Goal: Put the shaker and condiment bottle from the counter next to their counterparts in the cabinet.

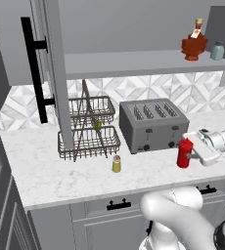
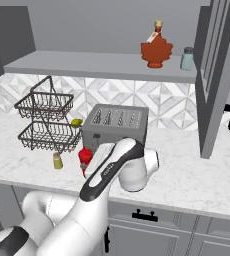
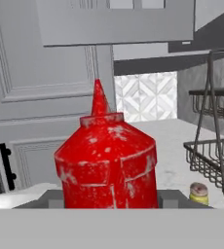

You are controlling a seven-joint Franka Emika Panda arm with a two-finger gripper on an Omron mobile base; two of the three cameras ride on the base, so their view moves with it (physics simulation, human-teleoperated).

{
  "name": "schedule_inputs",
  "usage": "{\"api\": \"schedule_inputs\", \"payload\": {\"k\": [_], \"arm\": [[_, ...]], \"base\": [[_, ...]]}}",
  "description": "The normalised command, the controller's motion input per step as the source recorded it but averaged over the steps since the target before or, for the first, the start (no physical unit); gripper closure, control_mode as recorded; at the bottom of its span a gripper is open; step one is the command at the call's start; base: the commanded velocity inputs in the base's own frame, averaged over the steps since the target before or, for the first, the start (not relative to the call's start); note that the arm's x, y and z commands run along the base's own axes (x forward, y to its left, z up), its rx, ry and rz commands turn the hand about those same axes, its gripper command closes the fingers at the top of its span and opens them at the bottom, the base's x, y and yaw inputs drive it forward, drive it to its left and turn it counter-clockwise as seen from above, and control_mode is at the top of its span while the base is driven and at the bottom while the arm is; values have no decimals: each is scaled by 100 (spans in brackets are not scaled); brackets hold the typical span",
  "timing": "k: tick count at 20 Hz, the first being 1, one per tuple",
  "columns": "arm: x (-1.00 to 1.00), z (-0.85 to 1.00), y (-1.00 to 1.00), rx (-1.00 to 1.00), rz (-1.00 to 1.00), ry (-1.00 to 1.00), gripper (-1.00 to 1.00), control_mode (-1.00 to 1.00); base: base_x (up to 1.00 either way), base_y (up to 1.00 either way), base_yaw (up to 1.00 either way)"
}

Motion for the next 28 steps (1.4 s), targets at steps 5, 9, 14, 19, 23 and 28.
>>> {"api": "schedule_inputs", "payload": {"k": [5,9,14,19,23,28], "arm": [[-10,74,1,0,-15,-22,100,-100],[-11,70,10,0,-14,-16,100,-100],[0,57,17,0,-30,-7,100,-100],[0,43,19,0,-41,-8,100,-100],[-6,23,7,0,-42,-6,100,-100],[-9,14,3,0,-28,-1,100,-100]], "base": [[0,0,0],[0,0,0],[0,0,0],[0,0,0],[0,0,0],[0,0,0]]}}
